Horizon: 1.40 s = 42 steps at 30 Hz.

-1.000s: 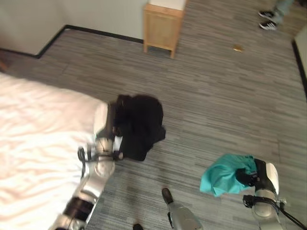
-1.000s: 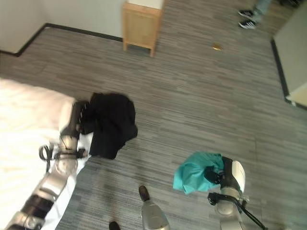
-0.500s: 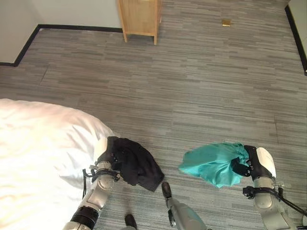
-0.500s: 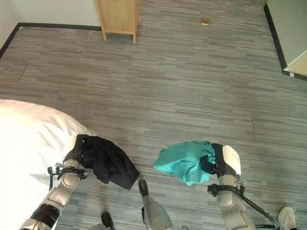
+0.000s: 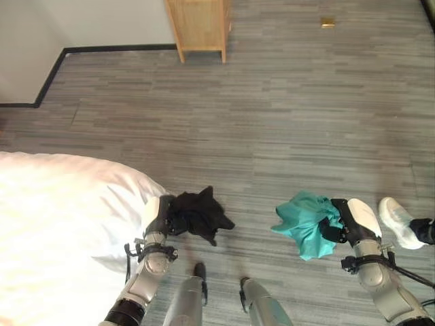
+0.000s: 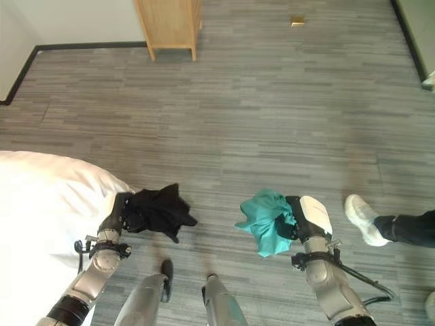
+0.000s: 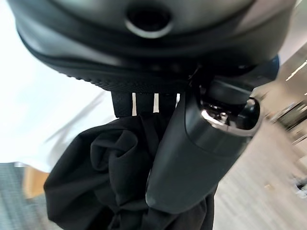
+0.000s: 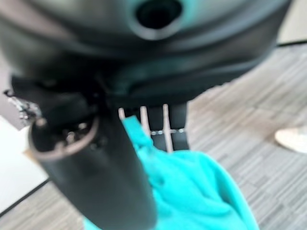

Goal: Pick up bed clothes into laundry basket.

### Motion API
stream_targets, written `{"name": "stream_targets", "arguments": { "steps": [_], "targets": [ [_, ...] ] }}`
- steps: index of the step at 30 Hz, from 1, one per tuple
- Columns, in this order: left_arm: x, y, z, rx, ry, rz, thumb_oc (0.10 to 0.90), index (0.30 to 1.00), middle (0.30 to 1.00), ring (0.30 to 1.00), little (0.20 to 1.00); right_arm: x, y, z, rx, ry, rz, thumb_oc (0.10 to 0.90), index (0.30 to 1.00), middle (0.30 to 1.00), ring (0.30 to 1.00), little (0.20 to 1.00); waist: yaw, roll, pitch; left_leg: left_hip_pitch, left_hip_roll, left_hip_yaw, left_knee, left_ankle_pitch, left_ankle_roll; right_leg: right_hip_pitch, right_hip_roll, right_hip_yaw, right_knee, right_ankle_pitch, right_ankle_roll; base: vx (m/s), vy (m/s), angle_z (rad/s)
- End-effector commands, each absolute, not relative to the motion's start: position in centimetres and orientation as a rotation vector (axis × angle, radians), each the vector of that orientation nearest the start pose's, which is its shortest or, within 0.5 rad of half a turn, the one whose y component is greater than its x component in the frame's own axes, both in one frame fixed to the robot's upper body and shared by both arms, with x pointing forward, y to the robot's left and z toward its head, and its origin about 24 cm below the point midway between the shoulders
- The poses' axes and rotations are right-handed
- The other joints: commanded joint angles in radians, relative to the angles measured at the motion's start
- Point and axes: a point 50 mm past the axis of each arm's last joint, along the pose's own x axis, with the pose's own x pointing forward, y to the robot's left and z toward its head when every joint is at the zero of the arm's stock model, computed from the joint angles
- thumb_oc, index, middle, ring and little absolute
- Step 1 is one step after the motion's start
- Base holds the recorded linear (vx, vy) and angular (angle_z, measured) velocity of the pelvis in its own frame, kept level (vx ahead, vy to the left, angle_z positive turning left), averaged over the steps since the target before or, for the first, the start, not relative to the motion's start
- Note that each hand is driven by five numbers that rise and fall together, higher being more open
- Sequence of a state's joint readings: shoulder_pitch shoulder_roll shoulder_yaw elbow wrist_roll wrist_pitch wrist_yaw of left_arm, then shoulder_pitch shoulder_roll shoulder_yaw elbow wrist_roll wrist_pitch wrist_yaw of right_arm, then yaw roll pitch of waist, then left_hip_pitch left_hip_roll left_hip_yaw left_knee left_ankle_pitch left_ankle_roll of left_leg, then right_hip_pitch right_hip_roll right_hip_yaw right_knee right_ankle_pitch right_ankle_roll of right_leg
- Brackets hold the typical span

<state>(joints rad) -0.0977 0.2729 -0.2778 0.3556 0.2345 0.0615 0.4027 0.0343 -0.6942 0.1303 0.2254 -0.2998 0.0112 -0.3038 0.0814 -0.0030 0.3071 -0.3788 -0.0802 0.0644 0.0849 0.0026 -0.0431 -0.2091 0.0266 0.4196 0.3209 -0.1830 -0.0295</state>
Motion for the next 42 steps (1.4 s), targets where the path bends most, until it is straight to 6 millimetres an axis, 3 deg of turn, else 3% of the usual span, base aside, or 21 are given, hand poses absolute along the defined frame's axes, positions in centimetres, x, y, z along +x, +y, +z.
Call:
{"name": "stream_targets", "arguments": {
  "steps": [1,4,6,8,9,10,12,14,16,17,19,22,24,25,27,29,31,34,35,39,42],
  "targets": [
    [27.5,18.4,2.7,0.600,-0.006,0.192,0.400,0.300,0.300,0.300,0.300,25.0,-27.3,6.4,-1.062,-0.042,-0.212,0.400,0.300,0.300,0.300,0.300,-0.042,-0.007,-0.075,0.223,0.015,-0.128,-0.172,0.070,0.025,0.243,-0.084,-0.025,0.243,0.271,0.218,0.36,-0.093,-0.47],
    [27.6,18.6,2.9,0.612,-0.010,0.188,0.400,0.300,0.300,0.300,0.300,25.1,-26.9,6.3,-1.043,-0.044,-0.207,0.400,0.300,0.300,0.300,0.300,-0.049,0.016,-0.068,0.259,0.048,-0.142,-0.172,0.059,0.026,0.156,-0.045,-0.041,0.310,0.237,0.196,0.46,-0.039,-0.44],
    [28.0,18.4,3.3,0.645,-0.032,0.173,0.400,0.300,0.300,0.300,0.300,25.0,-26.5,6.2,-1.012,-0.055,-0.202,0.400,0.300,0.300,0.300,0.300,-0.103,0.020,-0.048,0.363,0.067,-0.186,-0.172,0.011,0.026,0.020,0.042,-0.118,0.235,0.095,0.166,0.81,-0.121,-0.21],
    [28.2,18.4,3.6,0.656,-0.045,0.173,0.400,0.300,0.300,0.300,0.300,25.0,-26.4,6.2,-0.994,-0.059,-0.203,0.400,0.300,0.300,0.300,0.300,-0.127,0.018,-0.043,0.385,0.069,-0.202,-0.172,-0.009,0.021,-0.010,0.073,-0.142,0.164,0.076,0.166,0.30,-0.091,-0.05],
    [28.2,18.4,3.6,0.656,-0.045,0.173,0.400,0.300,0.300,0.300,0.300,25.0,-26.4,6.2,-0.994,-0.060,-0.203,0.400,0.300,0.300,0.300,0.300,-0.128,0.019,-0.043,0.385,0.069,-0.203,-0.172,-0.008,0.021,-0.010,0.072,-0.143,0.164,0.076,0.166,0.75,-0.275,0.34],
    [28.5,18.5,3.9,0.674,-0.057,0.168,0.400,0.300,0.300,0.300,0.300,24.5,-26.9,5.8,-0.979,-0.035,-0.211,0.400,0.300,0.300,0.300,0.300,-0.177,-0.007,-0.048,0.496,0.045,-0.221,-0.172,-0.109,0.014,-0.094,0.110,-0.242,-0.167,0.118,0.159,0.94,-0.392,0.28],
    [28.6,18.8,3.7,0.692,-0.051,0.175,0.400,0.300,0.300,0.300,0.300,24.0,-27.3,4.9,-0.971,0.010,-0.209,0.400,0.300,0.300,0.300,0.300,-0.222,-0.012,-0.048,0.557,0.044,-0.276,-0.172,-0.151,-0.004,-0.157,0.128,-0.281,-0.355,0.217,0.177,0.83,-0.393,0.24],
    [28.6,19.0,3.5,0.705,-0.043,0.177,0.400,0.300,0.300,0.300,0.300,23.7,-27.5,4.4,-0.977,0.032,-0.209,0.400,0.300,0.300,0.300,0.300,-0.248,0.000,-0.051,0.592,0.080,-0.309,-0.172,-0.178,-0.018,-0.165,0.131,-0.287,-0.375,0.232,0.190,0.54,-0.329,1.26],
    [27.6,19.2,1.8,0.725,0.023,0.147,0.400,0.300,0.300,0.300,0.300,22.3,-27.9,2.9,-0.973,0.110,-0.191,0.400,0.300,0.300,0.300,0.300,-0.253,0.012,-0.080,0.656,0.175,-0.321,-0.142,-0.078,-0.072,-0.105,0.100,-0.214,-0.311,0.267,0.166,0.71,-0.467,1.32],
    [27.5,19.3,1.8,0.726,0.027,0.154,0.400,0.300,0.300,0.300,0.300,22.6,-27.9,3.0,-0.986,0.106,-0.187,0.400,0.300,0.300,0.300,0.300,-0.246,0.013,-0.074,0.611,0.199,-0.285,-0.005,0.006,-0.085,-0.083,0.078,-0.217,-0.298,0.261,0.164,0.52,-0.320,0.76],
    [27.0,19.4,1.3,0.716,0.055,0.149,0.400,0.300,0.300,0.300,0.300,22.7,-28.2,3.3,-0.997,0.100,-0.188,0.400,0.300,0.300,0.300,0.300,-0.211,-0.034,-0.043,0.458,0.177,-0.256,0.269,0.111,-0.024,-0.011,0.032,-0.192,-0.286,0.244,0.129,0.43,-0.355,0.43],
    [26.6,19.6,1.0,0.719,0.067,0.151,0.400,0.300,0.300,0.300,0.300,22.9,-29.0,3.9,-1.020,0.101,-0.217,0.400,0.300,0.300,0.300,0.300,-0.148,-0.105,-0.021,0.186,0.123,-0.161,0.557,0.007,0.016,0.114,-0.052,-0.152,-0.315,0.212,0.104,0.45,-0.422,0.47],
    [26.2,19.5,0.7,0.698,0.080,0.155,0.400,0.300,0.300,0.300,0.300,23.1,-29.3,4.5,-1.026,0.086,-0.226,0.400,0.300,0.300,0.300,0.300,-0.120,-0.088,-0.030,0.125,0.061,-0.101,0.401,-0.046,0.003,0.177,-0.056,-0.151,-0.332,0.182,0.098,0.66,-0.095,-0.24],
    [25.8,19.6,0.5,0.689,0.087,0.163,0.400,0.300,0.300,0.300,0.300,23.1,-29.2,4.6,-1.009,0.078,-0.229,0.400,0.300,0.300,0.300,0.300,-0.099,-0.023,-0.047,0.115,0.019,-0.050,0.130,-0.009,-0.001,0.233,-0.005,-0.151,-0.337,0.149,0.099,0.70,-0.038,-0.40],
    [25.7,19.2,0.2,0.682,0.093,0.149,0.400,0.300,0.300,0.300,0.300,23.0,-29.5,4.7,-1.019,0.080,-0.234,0.400,0.300,0.300,0.300,0.300,-0.081,-0.001,-0.057,0.147,-0.005,-0.021,-0.048,0.055,-0.003,0.271,0.008,-0.140,-0.337,0.119,0.095,0.55,-0.048,0.11],
    [25.7,19.2,-0.1,0.693,0.107,0.154,0.400,0.300,0.300,0.300,0.300,23.4,-29.8,4.8,-1.030,0.082,-0.249,0.400,0.300,0.300,0.300,0.300,-0.063,0.009,-0.055,0.129,-0.030,0.000,-0.121,0.073,0.001,0.308,0.018,-0.133,-0.329,0.082,0.090,0.43,-0.068,-0.05],
    [25.1,19.7,-0.6,0.672,0.134,0.175,0.400,0.300,0.300,0.300,0.300,23.4,-29.0,4.7,-1.038,0.075,-0.209,0.400,0.300,0.300,0.300,0.300,-0.028,0.057,-0.072,0.184,-0.045,-0.045,-0.140,0.108,0.045,0.358,0.023,-0.129,-0.158,0.007,0.112,0.53,-0.092,-0.54],
    [25.3,19.4,-1.0,0.641,0.166,0.158,0.400,0.300,0.300,0.300,0.300,23.5,-27.5,3.6,-0.965,0.096,-0.160,0.400,0.300,0.300,0.300,0.300,-0.070,0.080,-0.034,0.296,0.002,-0.130,-0.172,0.086,0.046,0.110,0.083,-0.122,0.224,0.129,0.198,0.27,-0.119,-0.67],
    [25.4,19.5,-0.9,0.626,0.163,0.162,0.400,0.300,0.300,0.300,0.300,23.5,-27.1,3.5,-0.928,0.088,-0.152,0.400,0.300,0.300,0.300,0.300,-0.085,0.087,-0.025,0.311,0.018,-0.161,-0.172,0.077,0.039,0.041,0.112,-0.112,0.281,0.102,0.193,0.24,-0.186,-0.08],
    [25.8,19.2,-0.8,0.702,0.152,0.108,0.400,0.300,0.300,0.300,0.300,23.1,-27.4,2.5,-0.854,0.121,-0.187,0.400,0.300,0.300,0.300,0.300,-0.123,0.071,-0.030,0.353,-0.006,-0.210,-0.172,0.039,0.043,0.044,0.124,-0.038,-0.118,0.074,0.134,0.25,-0.180,0.55],
    [26.7,18.1,0.0,0.622,0.109,0.095,0.400,0.300,0.300,0.300,0.300,23.2,-25.4,1.7,-0.712,0.126,-0.100,0.400,0.300,0.300,0.300,0.300,-0.095,0.047,-0.027,0.372,0.000,-0.184,-0.172,0.011,0.039,0.139,0.069,-0.047,-0.240,0.110,0.154,0.12,-0.232,0.15]
  ]
}}
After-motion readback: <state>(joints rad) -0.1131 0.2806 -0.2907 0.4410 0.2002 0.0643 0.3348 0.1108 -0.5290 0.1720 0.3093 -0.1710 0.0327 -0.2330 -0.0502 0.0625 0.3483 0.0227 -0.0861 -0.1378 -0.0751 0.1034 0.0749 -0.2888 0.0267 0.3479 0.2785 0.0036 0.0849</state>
